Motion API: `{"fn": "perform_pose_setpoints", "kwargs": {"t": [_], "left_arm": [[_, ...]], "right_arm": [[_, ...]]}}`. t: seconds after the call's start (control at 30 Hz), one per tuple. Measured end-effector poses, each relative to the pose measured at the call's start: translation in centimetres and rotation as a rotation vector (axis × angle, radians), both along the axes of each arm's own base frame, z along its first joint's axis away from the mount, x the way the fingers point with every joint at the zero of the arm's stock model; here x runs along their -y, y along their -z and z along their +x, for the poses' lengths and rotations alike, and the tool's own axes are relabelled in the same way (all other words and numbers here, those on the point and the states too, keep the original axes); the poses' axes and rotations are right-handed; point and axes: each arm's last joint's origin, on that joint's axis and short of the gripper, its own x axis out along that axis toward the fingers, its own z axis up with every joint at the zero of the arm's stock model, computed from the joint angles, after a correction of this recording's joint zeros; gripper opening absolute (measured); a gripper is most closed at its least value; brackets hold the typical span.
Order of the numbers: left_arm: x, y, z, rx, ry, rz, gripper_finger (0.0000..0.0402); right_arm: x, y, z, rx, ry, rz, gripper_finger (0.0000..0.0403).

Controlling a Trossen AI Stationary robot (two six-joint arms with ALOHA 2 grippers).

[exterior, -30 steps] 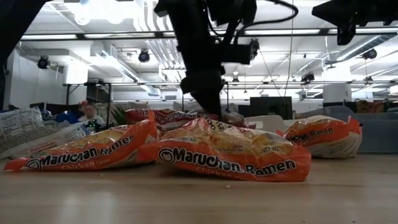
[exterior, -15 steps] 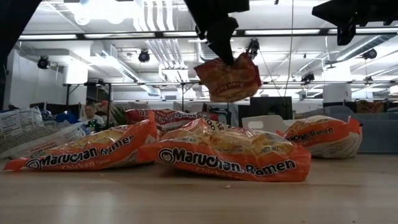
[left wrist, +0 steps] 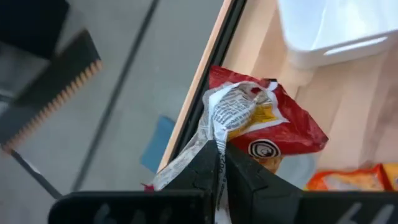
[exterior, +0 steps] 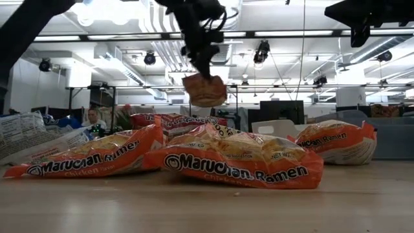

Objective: Sort Maruchan noodles
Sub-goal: Put the red noodle pack into the gray bin, then put the orange noodle pack into the white bin

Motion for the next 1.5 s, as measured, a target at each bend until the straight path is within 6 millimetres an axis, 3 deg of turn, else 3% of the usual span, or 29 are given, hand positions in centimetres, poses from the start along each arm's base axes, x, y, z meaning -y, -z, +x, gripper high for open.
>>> {"fn": "perform_pose_setpoints", "kwargs": {"t": [0.13,0.27,0.63,1.13,1.5], "left_arm": [[-3.0,1.3,-1.6,0.019,-0.075,-0.112,0.0000],[-4.0,2.2,-2.4,0.033,-0.060,-0.219,0.0000],[-3.5,4.9,-2.0,-0.020,0.081,-0.287,0.0000],[-3.6,7.1,-0.6,-0.039,0.088,-0.301,0.0002],[-3.1,7.1,-0.2,-0.033,0.089,-0.302,0.0065]], "right_arm": [[0.0,0.1,0.0,-0.013,0.000,0.000,0.0018],[0.0,0.2,0.0,-0.024,0.002,-0.017,0.0018],[0.0,0.2,0.0,-0.027,0.003,-0.026,0.0018],[0.0,0.2,0.0,-0.032,0.004,-0.025,0.0018],[0.0,0.4,0.0,-0.050,0.004,-0.024,0.0018]]}}
